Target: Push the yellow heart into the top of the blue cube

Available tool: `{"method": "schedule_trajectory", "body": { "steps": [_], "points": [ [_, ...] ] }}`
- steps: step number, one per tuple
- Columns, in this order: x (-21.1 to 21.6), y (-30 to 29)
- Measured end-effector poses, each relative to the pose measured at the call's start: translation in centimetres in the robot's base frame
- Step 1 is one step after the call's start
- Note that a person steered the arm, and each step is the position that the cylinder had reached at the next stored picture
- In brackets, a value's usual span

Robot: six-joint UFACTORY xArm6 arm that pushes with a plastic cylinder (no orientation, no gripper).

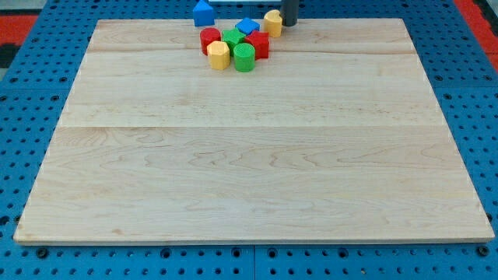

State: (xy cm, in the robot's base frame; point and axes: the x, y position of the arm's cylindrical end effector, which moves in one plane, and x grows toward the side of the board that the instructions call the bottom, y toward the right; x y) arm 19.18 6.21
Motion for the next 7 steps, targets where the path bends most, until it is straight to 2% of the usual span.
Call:
{"method": "schedule_trajectory", "body": {
  "steps": [7],
  "points": [
    [0.1,-8.9]
  ]
}}
